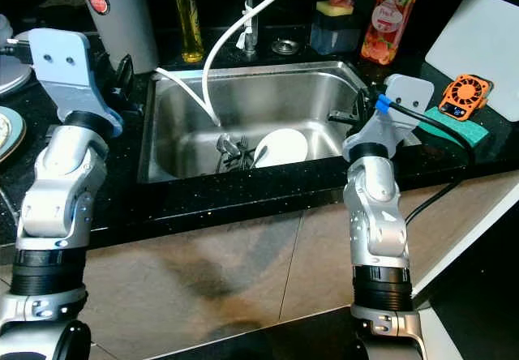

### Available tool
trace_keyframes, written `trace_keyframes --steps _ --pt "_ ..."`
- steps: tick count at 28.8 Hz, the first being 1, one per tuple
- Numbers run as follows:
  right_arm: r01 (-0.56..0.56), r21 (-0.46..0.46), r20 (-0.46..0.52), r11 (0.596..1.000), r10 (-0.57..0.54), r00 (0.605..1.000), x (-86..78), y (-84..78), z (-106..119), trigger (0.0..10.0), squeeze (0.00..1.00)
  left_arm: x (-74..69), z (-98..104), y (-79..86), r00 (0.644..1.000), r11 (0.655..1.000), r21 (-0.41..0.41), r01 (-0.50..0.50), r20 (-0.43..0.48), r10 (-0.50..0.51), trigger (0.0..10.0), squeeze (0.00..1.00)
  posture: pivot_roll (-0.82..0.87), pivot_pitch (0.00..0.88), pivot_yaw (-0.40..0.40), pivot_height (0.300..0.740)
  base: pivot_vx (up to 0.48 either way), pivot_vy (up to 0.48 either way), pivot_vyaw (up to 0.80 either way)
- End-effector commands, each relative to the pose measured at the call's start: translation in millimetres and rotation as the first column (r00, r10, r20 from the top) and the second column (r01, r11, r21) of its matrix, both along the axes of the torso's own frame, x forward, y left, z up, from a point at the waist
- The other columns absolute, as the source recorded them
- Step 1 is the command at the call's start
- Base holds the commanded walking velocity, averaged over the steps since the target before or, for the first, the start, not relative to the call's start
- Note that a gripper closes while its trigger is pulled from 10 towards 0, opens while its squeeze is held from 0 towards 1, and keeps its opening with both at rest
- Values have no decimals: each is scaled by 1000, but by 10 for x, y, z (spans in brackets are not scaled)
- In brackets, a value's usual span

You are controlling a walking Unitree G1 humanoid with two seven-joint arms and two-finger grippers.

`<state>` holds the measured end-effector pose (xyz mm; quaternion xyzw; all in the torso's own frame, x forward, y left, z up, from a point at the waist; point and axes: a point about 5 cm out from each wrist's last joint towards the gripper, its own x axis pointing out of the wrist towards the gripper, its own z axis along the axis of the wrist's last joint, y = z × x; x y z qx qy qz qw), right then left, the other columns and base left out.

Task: Kitchen organization

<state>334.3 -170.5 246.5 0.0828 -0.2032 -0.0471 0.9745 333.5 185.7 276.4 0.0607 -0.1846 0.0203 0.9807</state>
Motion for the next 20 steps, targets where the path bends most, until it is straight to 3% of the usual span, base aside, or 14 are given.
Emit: trace_keyframes --steps 1,20 --pt "-2 -3 13 1000 2 1000 -14 3 19 10000 0 8 -10 14 1000 1000 9 -8 -2 8 10000 0 104 18 -16 740 0 307 0" --pt "-3 0 6 1000 3 1000 -13 11 1 10000 0 25 -30 -1 1000 1000 13 -6 -12 6 10000 0 104 21 -14 740 0 314 0"
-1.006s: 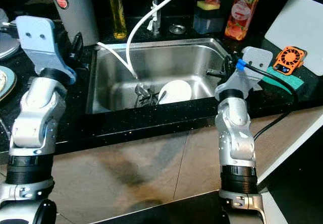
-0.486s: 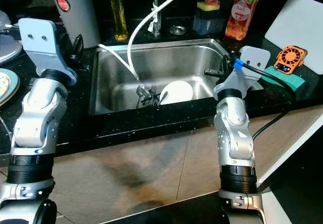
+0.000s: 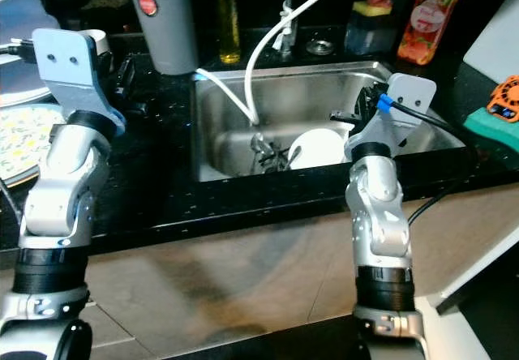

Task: Kitchen organization

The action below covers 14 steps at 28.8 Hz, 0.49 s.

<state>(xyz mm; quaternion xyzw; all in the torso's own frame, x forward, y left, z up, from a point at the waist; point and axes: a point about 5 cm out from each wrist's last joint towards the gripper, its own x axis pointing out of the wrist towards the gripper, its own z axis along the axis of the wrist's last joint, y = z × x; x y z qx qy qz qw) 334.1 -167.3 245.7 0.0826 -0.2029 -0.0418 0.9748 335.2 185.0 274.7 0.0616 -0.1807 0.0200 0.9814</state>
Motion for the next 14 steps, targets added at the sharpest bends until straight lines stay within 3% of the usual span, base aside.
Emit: trace_keyframes --steps 1,14 --pt "7 2 6 1000 -7 1000 -12 -21 8 10000 0 8 -13 6 1000 1000 11 -6 -4 6 10000 0 104 21 -14 740 0 315 0" --pt "9 3 6 1000 -9 1000 -16 -22 3 10000 0 14 -22 4 1000 1000 17 -2 -8 2 10000 0 104 22 -11 740 0 315 0"
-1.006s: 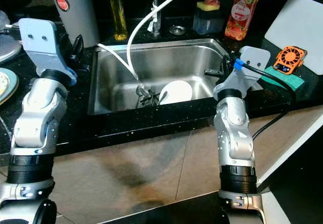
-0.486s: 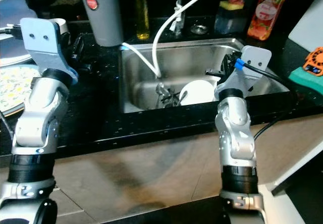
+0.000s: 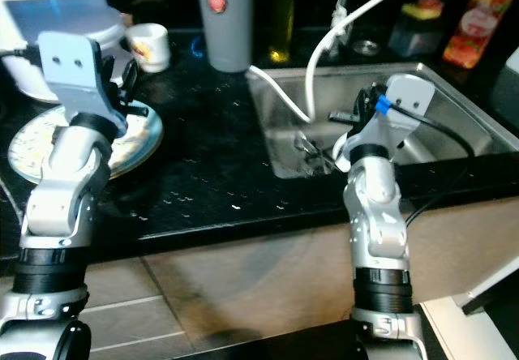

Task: Kitchen organization

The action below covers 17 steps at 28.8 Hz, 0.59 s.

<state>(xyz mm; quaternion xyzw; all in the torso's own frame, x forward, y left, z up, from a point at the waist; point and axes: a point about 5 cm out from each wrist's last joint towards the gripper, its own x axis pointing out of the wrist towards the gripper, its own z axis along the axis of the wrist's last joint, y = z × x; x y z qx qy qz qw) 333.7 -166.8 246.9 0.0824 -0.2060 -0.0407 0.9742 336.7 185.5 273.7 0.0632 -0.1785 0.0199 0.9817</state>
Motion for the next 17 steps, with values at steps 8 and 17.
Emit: trace_keyframes --steps 8,17 --pt "11 6 0 1000 -11 1000 -10 -25 -11 10000 0 10 -8 -22 1000 999 39 7 -1 -7 10000 0 104 19 -8 740 0 143 0" --pt "13 6 3 1000 -13 1000 -15 -25 -11 10000 0 18 -28 -69 1000 998 63 21 -9 -21 10000 0 102 15 -5 740 0 0 0"
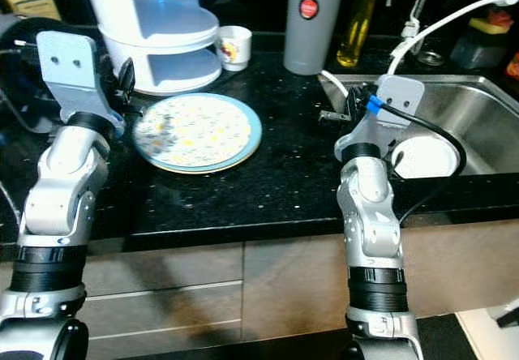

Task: Kitchen organization

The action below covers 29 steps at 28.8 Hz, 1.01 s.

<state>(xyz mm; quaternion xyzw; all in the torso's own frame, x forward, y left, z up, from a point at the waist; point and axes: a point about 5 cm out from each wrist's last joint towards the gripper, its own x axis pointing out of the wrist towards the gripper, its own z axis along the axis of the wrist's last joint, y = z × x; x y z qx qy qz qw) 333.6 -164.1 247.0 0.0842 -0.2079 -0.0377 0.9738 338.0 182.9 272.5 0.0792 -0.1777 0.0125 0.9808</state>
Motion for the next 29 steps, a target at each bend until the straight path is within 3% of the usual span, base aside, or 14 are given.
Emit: trace_keyframes --steps 1,7,10,12,16,17,18,19,22,23,24,25,27,29 --pt "19 4 -1 1000 -19 1000 -14 -52 -12 10000 0 4 -16 -44 1000 1000 29 13 -6 -12 10000 0 102 15 -5 740 0 0 0" --pt "19 4 -1 1000 -19 1000 -14 -52 -12 10000 0 8 -25 -49 1000 999 44 15 -17 -14 10000 0 102 15 -5 740 0 0 0" --pt "19 3 -1 1000 -19 1000 -14 -52 -11 10000 0 18 -36 -58 998 995 92 40 -50 -36 10000 0 102 15 -5 740 0 0 0" --pt "19 1 -1 1000 -19 1000 -16 -53 -10 10000 0 10 6 -30 991 967 228 113 -90 -94 10000 0 102 15 -5 740 0 0 0" --pt "18 -2 -2 1000 -18 1000 -17 -56 -11 10000 0 -20 77 55 986 929 334 156 -115 -124 10000 0 102 15 -5 740 0 0 0" --pt "18 -5 -4 1000 -18 1000 -18 -60 -13 10000 0 -54 100 133 975 896 394 203 -163 -149 10000 0 113 24 -9 740 0 0 0" --pt "17 -8 -7 1000 -17 1000 -16 -67 -16 10000 0 -142 107 224 948 833 465 301 -244 -206 10000 0 116 27 -12 740 0 0 0" --pt "17 -8 -7 1000 -17 1000 -16 -67 -16 10000 0 -142 107 224 948 833 465 301 -244 -206 10000 0 116 27 -12 740 0 0 0" --pt "8 -18 -15 1000 -9 1000 -5 -69 -26 10000 0 -395 96 369 831 658 521 543 -444 -335 10000 0 131 30 -14 740 0 0 0" --pt "8 -18 -15 1000 -9 1000 -5 -69 -26 10000 0 -395 96 369 831 658 521 543 -444 -335 10000 0 131 30 -14 740 0 0 0" --pt "-10 -21 -22 1000 9 1000 8 -39 -41 10000 0 -508 -30 488 728 535 511 673 -585 -357 10000 0 150 37 -18 740 0 0 0" --pt "-10 -21 -22 1000 9 1000 8 -39 -41 10000 0 -508 -30 488 728 535 511 673 -585 -357 10000 0 150 37 -18 740 0 0 0" --pt "-27 -20 -28 999 27 999 22 -3 -55 10000 0 -512 -172 588 663 474 489 732 -671 -332 10000 0 150 37 -18 740 0 0 0" --pt "-45 -23 -29 999 44 999 28 42 -57 10000 0 -427 -293 617 644 440 497 748 -705 -298 10000 0 154 41 -23 740 0 0 0"
